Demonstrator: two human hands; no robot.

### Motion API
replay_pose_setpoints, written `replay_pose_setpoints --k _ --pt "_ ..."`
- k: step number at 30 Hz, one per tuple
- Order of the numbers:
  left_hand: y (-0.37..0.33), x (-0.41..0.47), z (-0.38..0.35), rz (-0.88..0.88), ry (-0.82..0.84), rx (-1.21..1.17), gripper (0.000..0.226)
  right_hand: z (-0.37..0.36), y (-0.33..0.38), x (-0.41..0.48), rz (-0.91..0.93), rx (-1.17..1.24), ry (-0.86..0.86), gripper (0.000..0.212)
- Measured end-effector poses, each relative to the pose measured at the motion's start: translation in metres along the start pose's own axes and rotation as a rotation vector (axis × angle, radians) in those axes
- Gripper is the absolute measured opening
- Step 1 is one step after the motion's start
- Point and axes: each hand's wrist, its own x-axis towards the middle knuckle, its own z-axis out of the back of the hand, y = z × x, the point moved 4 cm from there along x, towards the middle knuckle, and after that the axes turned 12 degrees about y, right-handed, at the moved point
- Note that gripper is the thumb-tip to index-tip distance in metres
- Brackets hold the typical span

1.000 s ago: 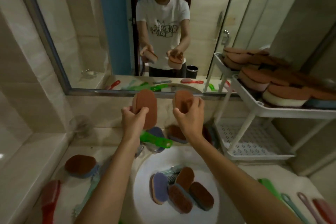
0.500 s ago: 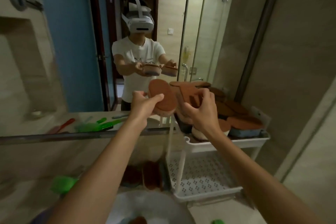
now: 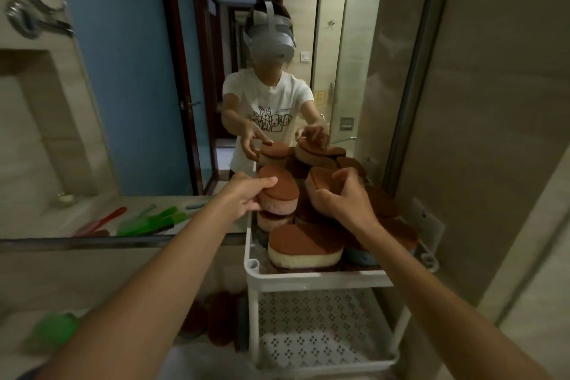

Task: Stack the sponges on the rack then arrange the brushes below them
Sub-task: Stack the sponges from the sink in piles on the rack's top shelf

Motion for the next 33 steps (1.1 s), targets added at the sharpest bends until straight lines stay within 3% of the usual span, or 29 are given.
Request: replay_pose_setpoints --k 25,33 --pt "0.01 0.01 0.004 0.053 -0.111 0.21 0.045 -0.007 0.011 0.002 0.088 -0.101 0.033 0.047" --pt "0.011 0.005 0.004 0.019 -0.085 0.204 0.038 -0.023 0.02 0.006 0.062 -0.296 0.117 0.047"
